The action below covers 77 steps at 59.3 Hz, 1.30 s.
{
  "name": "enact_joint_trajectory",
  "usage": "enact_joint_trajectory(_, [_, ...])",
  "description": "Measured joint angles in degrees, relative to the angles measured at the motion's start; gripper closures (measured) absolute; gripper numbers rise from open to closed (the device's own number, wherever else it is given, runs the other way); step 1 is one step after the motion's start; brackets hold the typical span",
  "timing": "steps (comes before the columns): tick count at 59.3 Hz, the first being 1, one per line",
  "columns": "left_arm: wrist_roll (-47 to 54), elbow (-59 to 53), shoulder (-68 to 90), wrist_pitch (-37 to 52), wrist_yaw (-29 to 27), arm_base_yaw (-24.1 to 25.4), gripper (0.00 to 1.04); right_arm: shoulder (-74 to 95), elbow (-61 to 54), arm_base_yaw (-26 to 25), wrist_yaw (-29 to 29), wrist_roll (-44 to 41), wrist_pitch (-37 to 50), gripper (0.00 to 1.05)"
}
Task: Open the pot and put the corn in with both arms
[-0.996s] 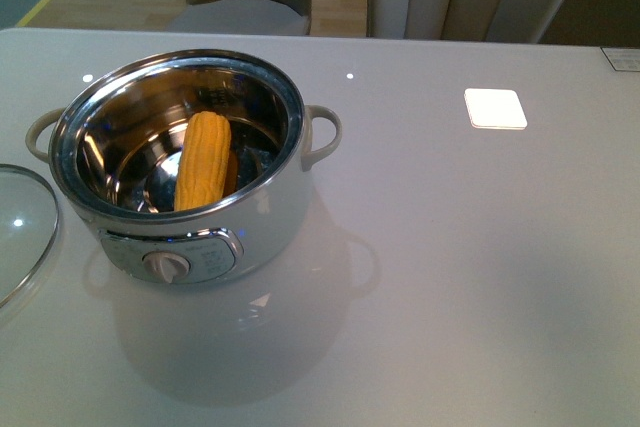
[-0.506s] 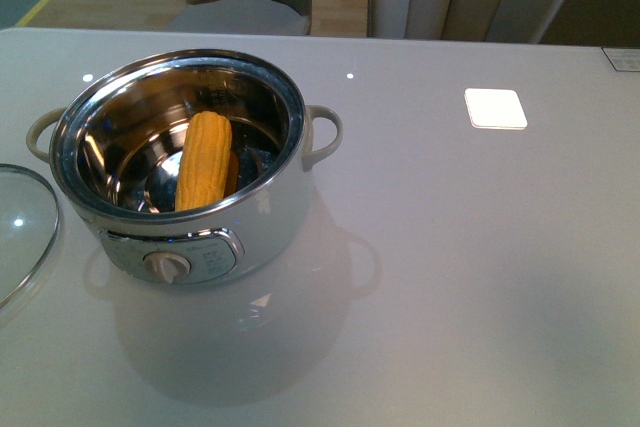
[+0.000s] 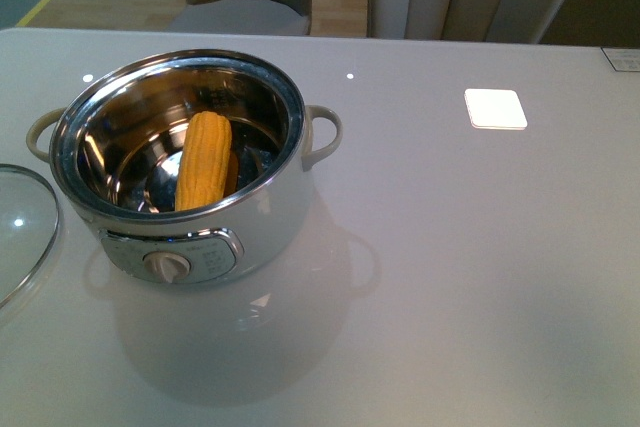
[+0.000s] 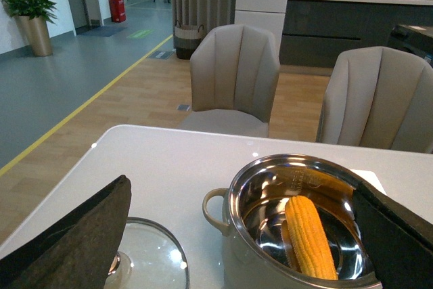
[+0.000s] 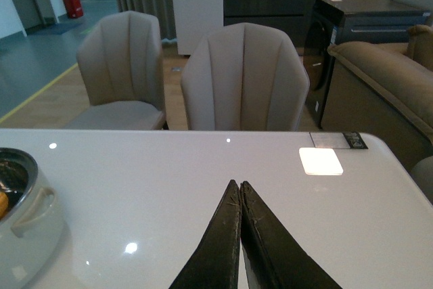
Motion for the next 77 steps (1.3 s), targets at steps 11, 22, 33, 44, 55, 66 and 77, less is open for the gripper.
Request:
enact_joint_trajectory(11, [0.0,0.0,0.0,0.0,0.0,0.0,0.07,-2.78,0.0,0.0,0.0,0.0,-2.8,1.03])
enact_joint_trajectory(22, [0.0,0.0,0.0,0.0,0.0,0.0,0.07,-11.21,0.0,0.0,0.11,0.0,-12.94,1.03])
enact_joint_trajectory(33, [0.0,0.0,0.0,0.0,0.0,0.0,0.07,-13.55,0.0,0.0,0.09,-0.02,-13.86,1.03])
enact_joint_trajectory(44, [0.0,0.0,0.0,0.0,0.0,0.0,0.07,-13.62,0.0,0.0,0.11,-0.02,-13.94,1.03])
enact_joint_trajectory(55, [0.0,0.0,0.0,0.0,0.0,0.0,0.07,-13.64,0.0,0.0,0.11,-0.11,-13.94,0.9])
enact_joint_trajectory(66, [0.0,0.0,0.0,0.0,0.02,0.0,0.07,-13.64,0.0,0.0,0.11,-0.09,-13.94,0.57])
enact_joint_trajectory(77, [0.0,0.0,0.0,0.0,0.0,0.0,0.07,-13.64,0.0,0.0,0.11,-0.11,-13.94,0.24])
